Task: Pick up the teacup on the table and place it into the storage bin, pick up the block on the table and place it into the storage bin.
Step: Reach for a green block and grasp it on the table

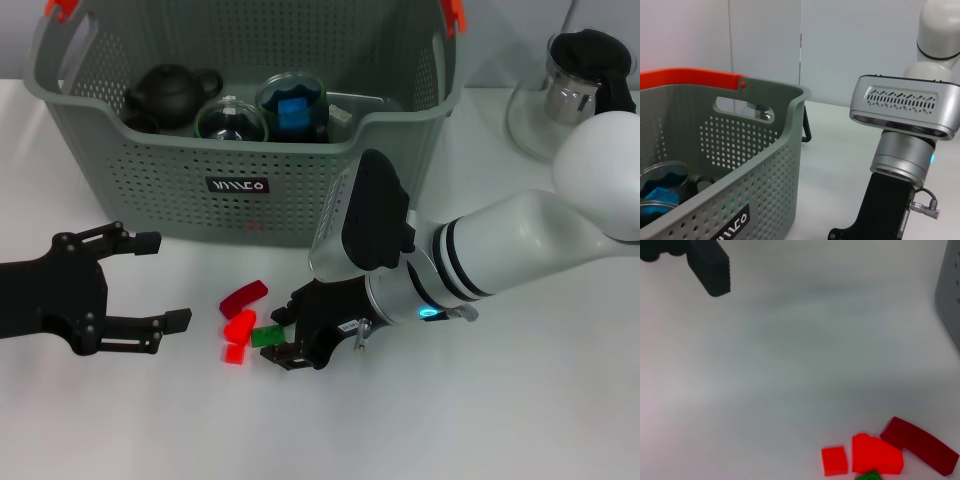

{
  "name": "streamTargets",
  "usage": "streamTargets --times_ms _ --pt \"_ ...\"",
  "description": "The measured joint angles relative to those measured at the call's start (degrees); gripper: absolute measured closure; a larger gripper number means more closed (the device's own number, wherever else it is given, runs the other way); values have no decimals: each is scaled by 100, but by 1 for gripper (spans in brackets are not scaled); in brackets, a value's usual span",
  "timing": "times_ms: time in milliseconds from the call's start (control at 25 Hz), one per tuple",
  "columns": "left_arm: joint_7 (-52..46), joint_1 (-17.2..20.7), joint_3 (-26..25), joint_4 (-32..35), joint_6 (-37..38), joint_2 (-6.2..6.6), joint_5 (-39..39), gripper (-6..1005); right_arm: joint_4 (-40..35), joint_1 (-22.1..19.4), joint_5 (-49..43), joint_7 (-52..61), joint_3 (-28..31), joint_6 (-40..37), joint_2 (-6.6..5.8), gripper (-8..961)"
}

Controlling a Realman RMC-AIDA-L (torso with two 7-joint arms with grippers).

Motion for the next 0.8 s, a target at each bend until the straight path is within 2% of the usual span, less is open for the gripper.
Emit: streamTargets --times_ms 480,680,800 --pt "38 0 0 -7 -15 0 0 33 4 0 0 51 -8 45 0 523" --pt "45 0 -3 -43 -18 1 0 33 15 0 5 43 -7 52 0 644" --pt "50 0 -14 -59 -18 4 0 33 10 0 7 14 -6 53 0 654"
